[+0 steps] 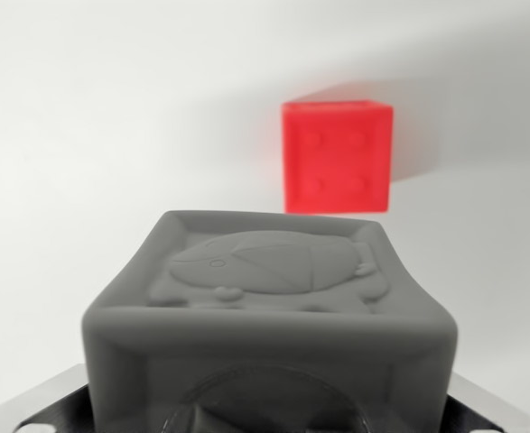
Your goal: Destack cube
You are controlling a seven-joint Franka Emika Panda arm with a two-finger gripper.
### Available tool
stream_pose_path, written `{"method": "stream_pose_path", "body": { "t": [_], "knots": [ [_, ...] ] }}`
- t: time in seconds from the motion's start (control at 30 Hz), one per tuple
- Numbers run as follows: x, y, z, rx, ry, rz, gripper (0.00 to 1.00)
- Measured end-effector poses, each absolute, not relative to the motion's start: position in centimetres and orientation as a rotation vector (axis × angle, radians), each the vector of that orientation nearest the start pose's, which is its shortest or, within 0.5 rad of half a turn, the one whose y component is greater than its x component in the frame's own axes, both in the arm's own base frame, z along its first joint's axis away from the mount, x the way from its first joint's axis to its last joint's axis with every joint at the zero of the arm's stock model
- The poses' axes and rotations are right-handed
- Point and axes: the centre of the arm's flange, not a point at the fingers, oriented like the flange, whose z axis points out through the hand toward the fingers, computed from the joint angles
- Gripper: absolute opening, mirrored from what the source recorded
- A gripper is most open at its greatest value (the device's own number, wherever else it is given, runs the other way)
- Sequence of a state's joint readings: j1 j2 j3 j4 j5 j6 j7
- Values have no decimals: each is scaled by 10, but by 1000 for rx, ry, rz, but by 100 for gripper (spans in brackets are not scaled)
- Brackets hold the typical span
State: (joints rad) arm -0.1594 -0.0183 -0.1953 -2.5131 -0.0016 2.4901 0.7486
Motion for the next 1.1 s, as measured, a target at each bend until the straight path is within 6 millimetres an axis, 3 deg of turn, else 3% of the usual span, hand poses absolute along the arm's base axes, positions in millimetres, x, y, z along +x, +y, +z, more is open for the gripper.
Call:
{"method": "stream_pose_path", "body": {
  "t": [1.1],
  "knots": [
    [419,-102,259,-2633,1713,9,0]
  ]
}}
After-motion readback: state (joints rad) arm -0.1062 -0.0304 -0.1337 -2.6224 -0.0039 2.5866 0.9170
